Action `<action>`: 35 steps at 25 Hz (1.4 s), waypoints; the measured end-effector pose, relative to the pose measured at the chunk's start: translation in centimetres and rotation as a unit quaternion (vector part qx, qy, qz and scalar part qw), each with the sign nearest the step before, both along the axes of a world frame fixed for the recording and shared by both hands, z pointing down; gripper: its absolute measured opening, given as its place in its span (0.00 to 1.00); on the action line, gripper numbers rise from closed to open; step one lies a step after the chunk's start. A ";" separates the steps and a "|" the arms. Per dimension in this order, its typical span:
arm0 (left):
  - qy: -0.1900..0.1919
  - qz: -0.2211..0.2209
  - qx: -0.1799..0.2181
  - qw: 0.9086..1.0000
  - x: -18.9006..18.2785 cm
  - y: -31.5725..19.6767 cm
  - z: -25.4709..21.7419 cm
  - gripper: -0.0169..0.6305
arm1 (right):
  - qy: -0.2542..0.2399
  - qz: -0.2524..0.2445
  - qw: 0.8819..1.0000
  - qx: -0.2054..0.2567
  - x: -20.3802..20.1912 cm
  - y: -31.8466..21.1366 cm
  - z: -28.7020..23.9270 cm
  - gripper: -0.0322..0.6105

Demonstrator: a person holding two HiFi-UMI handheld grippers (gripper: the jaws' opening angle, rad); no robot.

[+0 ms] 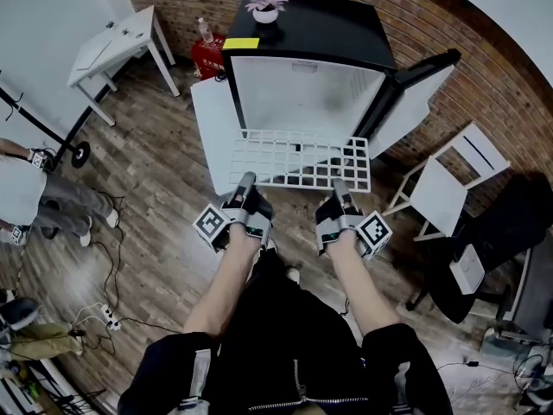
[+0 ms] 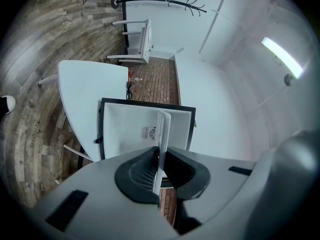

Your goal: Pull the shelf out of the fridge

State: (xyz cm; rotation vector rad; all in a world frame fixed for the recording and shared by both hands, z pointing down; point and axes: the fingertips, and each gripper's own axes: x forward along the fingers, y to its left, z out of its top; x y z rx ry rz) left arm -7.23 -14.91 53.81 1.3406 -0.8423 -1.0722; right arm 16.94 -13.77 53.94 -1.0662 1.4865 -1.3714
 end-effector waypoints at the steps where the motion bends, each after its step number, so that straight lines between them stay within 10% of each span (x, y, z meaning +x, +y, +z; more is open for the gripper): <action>1: -0.003 -0.001 -0.001 1.000 -0.1 -0.1 0.3 0.08 | 0.000 -0.001 1.000 0.000 0.0 -0.1 0.1 0.10; 35: 0.002 -0.001 -0.003 1.000 -0.6 -0.2 0.6 0.08 | 0.011 -0.012 1.000 0.004 -0.8 -0.3 0.4 0.10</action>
